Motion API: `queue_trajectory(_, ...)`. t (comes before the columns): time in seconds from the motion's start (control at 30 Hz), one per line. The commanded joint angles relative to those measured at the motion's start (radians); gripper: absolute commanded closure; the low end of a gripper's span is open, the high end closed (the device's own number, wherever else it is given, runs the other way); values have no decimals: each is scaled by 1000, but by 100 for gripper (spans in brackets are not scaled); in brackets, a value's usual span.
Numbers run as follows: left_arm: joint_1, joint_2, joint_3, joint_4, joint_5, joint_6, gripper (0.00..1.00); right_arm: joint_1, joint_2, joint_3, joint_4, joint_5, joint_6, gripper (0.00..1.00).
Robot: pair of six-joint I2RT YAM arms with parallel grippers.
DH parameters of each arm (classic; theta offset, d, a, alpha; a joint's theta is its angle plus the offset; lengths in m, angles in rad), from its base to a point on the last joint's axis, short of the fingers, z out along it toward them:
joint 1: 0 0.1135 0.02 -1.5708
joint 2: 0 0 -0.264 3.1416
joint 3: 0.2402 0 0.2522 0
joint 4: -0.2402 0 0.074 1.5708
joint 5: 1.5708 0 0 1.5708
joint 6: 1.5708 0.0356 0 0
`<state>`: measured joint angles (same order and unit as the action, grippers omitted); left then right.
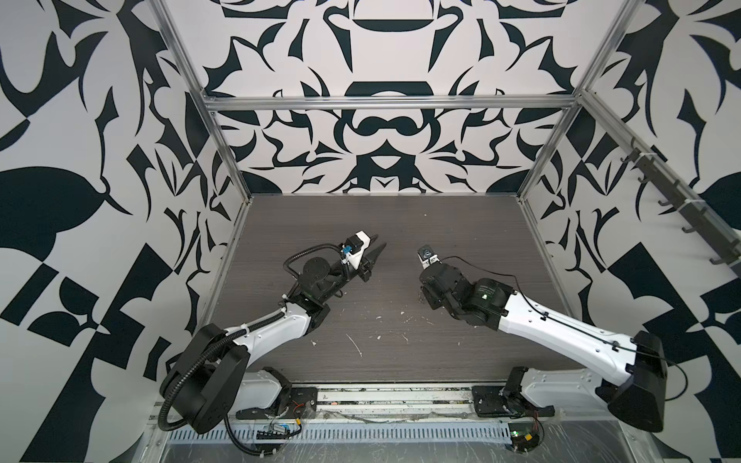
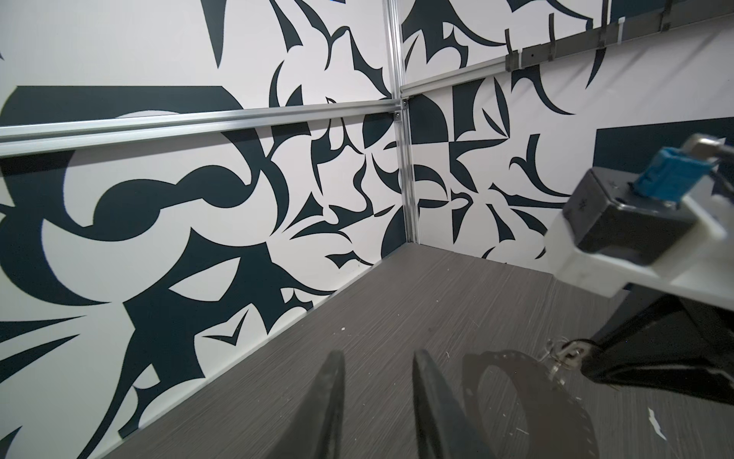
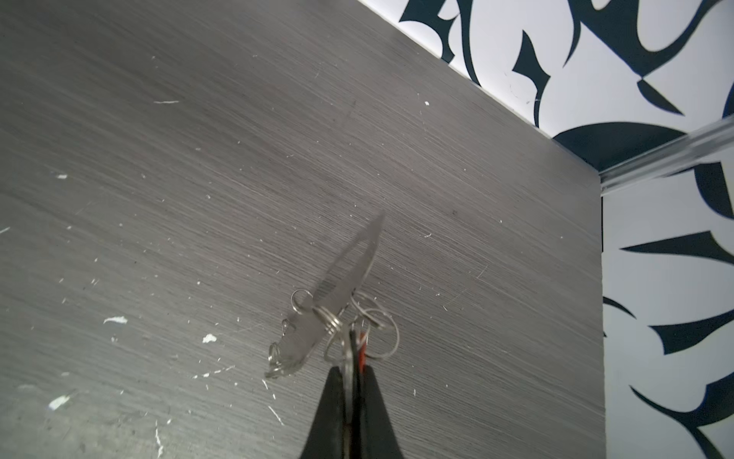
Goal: Attach keys to a key ring
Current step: Place the keyring at the center of the table.
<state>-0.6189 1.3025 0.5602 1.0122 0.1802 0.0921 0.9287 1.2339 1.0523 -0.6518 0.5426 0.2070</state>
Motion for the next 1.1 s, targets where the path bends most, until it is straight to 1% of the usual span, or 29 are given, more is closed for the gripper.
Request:
queue_trajectory(0.0, 18, -20, -19, 33, -27, -28, 67, 15, -29, 85, -93, -29, -149, 100)
queue_trajectory(0.13, 37, -20, -19, 26, -36, -41, 67, 18, -65, 86, -63, -46, -390, 100)
queue_trajectory(0.2, 43, -20, -22, 30, -34, -43, 67, 16, -48, 115, -108, -69, -480, 100)
queue_trajectory(0.23, 47, -20, -23, 31, -33, -44, 67, 17, -30, 143, -145, -54, -502, 100)
queue_trajectory(0.33, 55, -20, -26, 31, -32, -49, 67, 18, 48, 251, -272, -14, -523, 100)
queue_trajectory(0.4, 60, -51, -29, 34, -31, -56, 67, 21, 91, 309, -336, 14, -536, 100)
queue_trajectory(0.53, 67, -52, -30, 41, -33, -65, 67, 39, 155, 384, -397, 88, -579, 100)
queue_trajectory(0.7, 80, -59, -39, 44, -35, -76, 67, 57, 184, 405, -391, 138, -629, 100)
queue_trajectory(1.07, 102, -62, -46, 52, -39, -95, 67, 85, 211, 402, -384, 206, -631, 100)
